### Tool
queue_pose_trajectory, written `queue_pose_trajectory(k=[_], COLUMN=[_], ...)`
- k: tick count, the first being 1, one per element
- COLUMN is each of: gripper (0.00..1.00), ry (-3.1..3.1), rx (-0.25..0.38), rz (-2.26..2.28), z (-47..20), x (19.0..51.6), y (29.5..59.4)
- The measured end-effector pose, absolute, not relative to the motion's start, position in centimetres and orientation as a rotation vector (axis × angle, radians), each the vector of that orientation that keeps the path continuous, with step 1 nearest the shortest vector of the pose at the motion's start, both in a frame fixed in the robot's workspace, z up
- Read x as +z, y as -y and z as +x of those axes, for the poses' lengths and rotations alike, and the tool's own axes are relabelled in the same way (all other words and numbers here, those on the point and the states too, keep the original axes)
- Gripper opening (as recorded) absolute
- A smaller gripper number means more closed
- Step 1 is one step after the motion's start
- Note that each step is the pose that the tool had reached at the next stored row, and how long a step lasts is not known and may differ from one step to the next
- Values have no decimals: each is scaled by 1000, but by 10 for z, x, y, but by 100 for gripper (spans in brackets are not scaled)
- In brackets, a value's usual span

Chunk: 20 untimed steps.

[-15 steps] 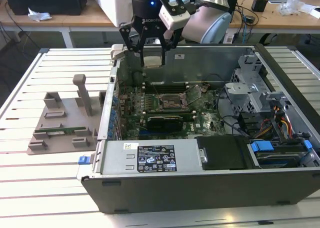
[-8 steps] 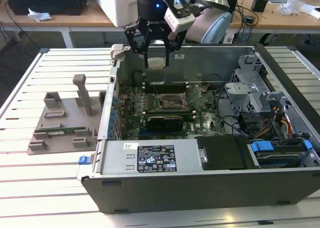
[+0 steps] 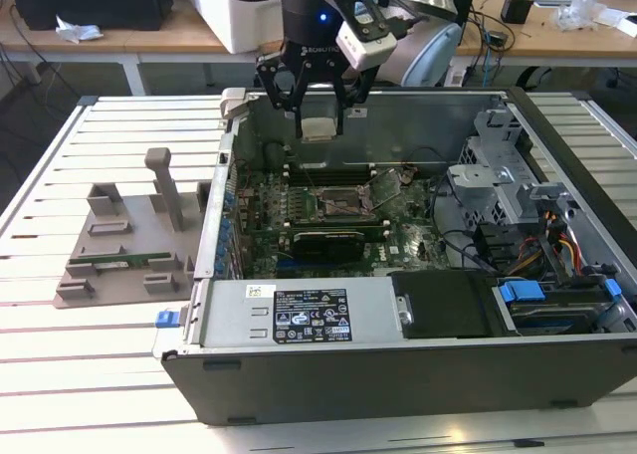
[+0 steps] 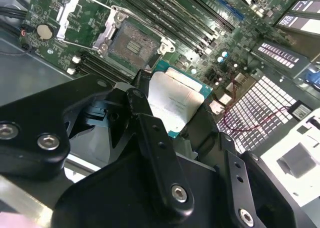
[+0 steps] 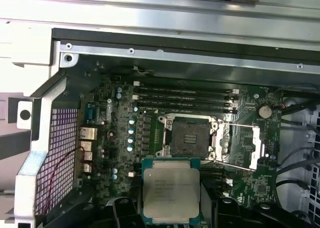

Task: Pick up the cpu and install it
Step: 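Pick up the cpu and move it towards the insertion slot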

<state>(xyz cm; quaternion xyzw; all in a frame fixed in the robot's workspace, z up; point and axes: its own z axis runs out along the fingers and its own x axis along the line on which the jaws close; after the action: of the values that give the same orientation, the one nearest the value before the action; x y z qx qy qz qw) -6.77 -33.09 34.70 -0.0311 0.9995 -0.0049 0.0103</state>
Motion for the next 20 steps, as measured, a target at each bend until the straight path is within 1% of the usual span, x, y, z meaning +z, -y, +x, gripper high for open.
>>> queue_pose_trajectory(k=[6,10,15,20], gripper=[55,55,55,55], ry=[-3119,-3120,-3120,-3120], rx=[-16,-19,-23,-23], rz=[-97,-97,-97,-97], z=[-60,-52,-43,-32], x=[340,337,324,318], y=[327,317,308,306])
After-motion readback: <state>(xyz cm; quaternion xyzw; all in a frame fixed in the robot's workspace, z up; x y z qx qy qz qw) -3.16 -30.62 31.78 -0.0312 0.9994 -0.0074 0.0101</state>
